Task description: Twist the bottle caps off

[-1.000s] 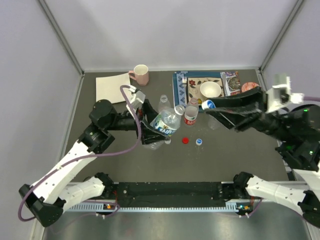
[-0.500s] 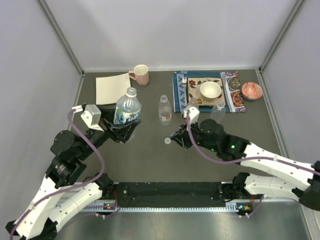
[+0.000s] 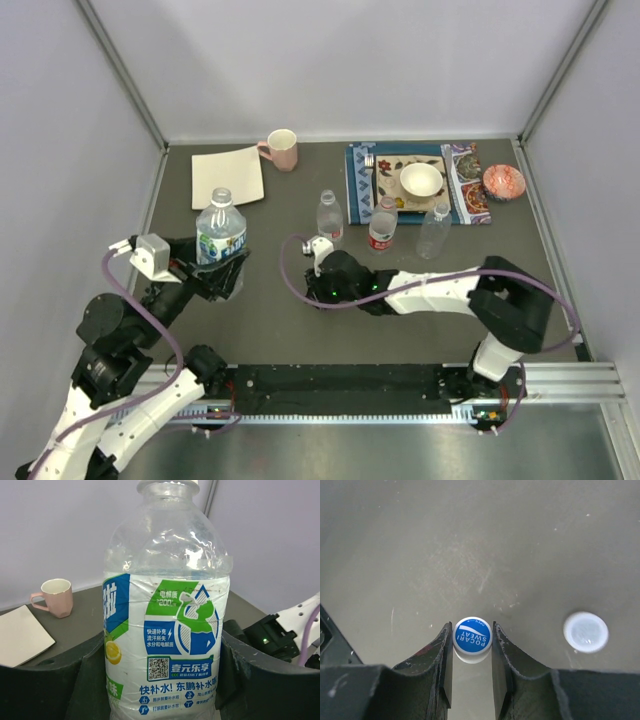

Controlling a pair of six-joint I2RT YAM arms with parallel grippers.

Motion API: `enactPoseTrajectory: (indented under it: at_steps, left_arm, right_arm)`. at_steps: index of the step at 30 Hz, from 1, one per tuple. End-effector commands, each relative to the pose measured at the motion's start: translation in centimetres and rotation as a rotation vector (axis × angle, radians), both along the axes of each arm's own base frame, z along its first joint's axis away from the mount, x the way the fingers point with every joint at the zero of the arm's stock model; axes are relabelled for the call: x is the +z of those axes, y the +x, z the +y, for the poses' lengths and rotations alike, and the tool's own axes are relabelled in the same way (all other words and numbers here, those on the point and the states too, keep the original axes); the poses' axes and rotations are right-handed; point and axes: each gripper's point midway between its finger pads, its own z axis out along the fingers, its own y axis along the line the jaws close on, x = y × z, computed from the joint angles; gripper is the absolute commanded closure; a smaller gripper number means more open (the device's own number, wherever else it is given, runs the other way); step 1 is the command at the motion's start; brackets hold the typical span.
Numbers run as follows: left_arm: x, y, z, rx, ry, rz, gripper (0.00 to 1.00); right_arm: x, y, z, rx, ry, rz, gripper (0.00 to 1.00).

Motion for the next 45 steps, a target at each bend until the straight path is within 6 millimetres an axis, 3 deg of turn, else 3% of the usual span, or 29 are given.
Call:
enactPoseTrajectory:
  at_steps: [1,7,14,22,25,29,34,41,43,45]
  left_arm:
    - [0.1,-0.3,1.1,0.039,-0.016,-0.011,0.54]
    - [-0.7,-0.5,1.1,0.029,-0.024,0.004,0.55]
    - [-1.0,-0.3,1.4,0.054,-0.014,-0.003,0.55]
    - [-0.9,0.0,1.2,0.051,-0.018,-0.002,0.54]
    - [-0.8,0.0,1.1,0.049,-0.018,0.002,0.54]
    - [-0.9,0.1,0.9,0.044,-0.015,0.006,0.54]
    - [-1.1,0.2,0.8,0.043,-0.018,0.009,0.53]
    - [-1.2,0.4,0.7,0.043,-0.018,0.011,0.53]
    - [-1.2,0.4,0.7,0.046,-0.016,0.012,0.53]
    - [-1.2,0.4,0.8,0.050,-0.017,0.011,0.53]
  right_arm:
    - [0.8,0.8,4.4,0.005,0.088,0.015,1.00]
    - [-2.3,1.4,4.7,-0.029,0.011,0.018,1.00]
    - [-5.1,2.3,3.1,-0.111,-0.070,0.007,1.00]
    - [-6.6,3.6,2.4,-0.183,-0.152,-0.003,1.00]
    - [-6.5,3.6,2.5,-0.188,-0.159,0.003,1.00]
    - [-6.4,3.2,2.3,-0.186,-0.152,0.021,0.76]
    - [-6.0,2.9,1.6,-0.197,-0.153,0.016,0.58]
    - [-4.7,3.0,1.8,-0.200,-0.133,0.000,0.51]
    - [-3.3,3.2,2.0,-0.204,-0.110,-0.015,0.50]
    - [0.3,3.5,2.3,-0.213,-0.057,-0.043,0.49]
